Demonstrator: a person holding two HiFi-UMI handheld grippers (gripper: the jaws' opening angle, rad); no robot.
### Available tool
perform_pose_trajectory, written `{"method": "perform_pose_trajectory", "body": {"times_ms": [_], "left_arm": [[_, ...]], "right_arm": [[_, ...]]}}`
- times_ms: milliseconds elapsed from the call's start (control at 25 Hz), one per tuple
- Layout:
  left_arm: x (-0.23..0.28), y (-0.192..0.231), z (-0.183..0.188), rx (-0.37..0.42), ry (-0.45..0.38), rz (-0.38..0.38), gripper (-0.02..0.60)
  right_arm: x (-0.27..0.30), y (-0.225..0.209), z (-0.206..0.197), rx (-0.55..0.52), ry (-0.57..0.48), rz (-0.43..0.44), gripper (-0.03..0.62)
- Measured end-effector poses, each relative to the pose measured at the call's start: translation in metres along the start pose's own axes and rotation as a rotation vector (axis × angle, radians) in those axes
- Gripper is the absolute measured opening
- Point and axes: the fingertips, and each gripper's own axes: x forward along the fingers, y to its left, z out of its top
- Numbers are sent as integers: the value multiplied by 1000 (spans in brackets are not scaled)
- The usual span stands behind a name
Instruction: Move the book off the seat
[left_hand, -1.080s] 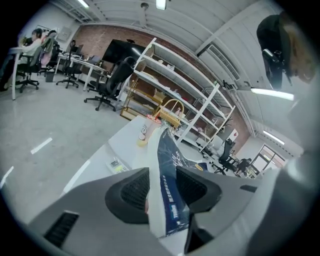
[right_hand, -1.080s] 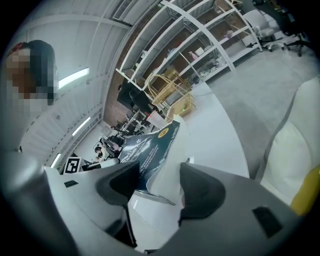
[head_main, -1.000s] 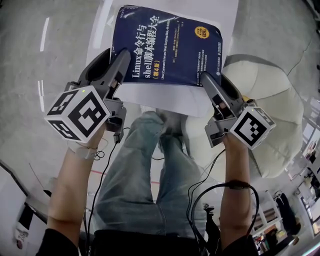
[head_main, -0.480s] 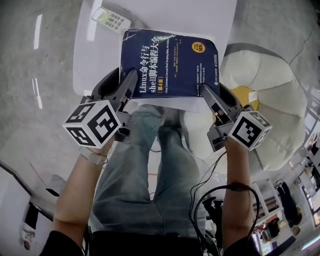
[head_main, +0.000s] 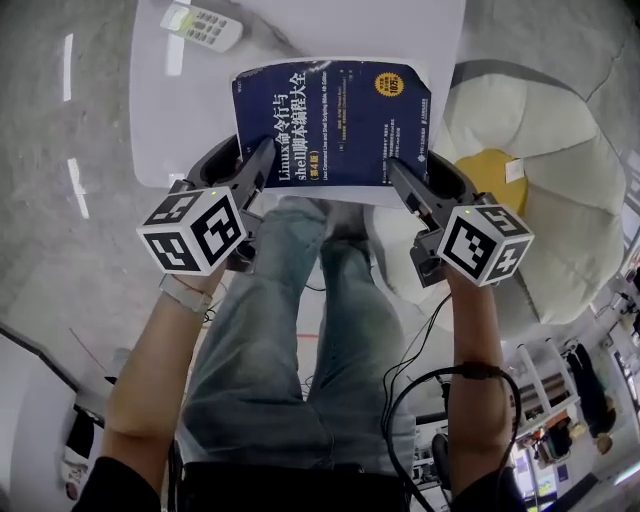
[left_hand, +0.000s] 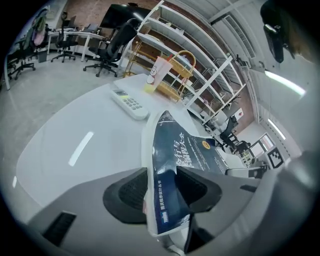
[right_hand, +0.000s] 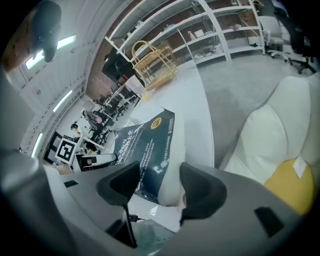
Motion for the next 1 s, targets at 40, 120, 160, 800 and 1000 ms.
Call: {"method": "perform_pose_trajectory", "body": {"times_ms": [40,120,160,800,1000], "left_arm": [[0,0,0,3,-1,-5,173],[0,-1,0,4,0,-10,175],[1,-1,0,7,4,-10,179],[-18,7,-1,87,36,88,193],[-37,-4,10,167,-13,115,193]], "right_arm": [[1,-1,0,3,-3,-3,261],[3,-3,-1,10,-4,-12,261],[4,-4,-2,16,-2,-17,262],[-8,-15,-11,-9,-30,-152,262],[-40,-19,-5,-8,-96,-166,262]]}}
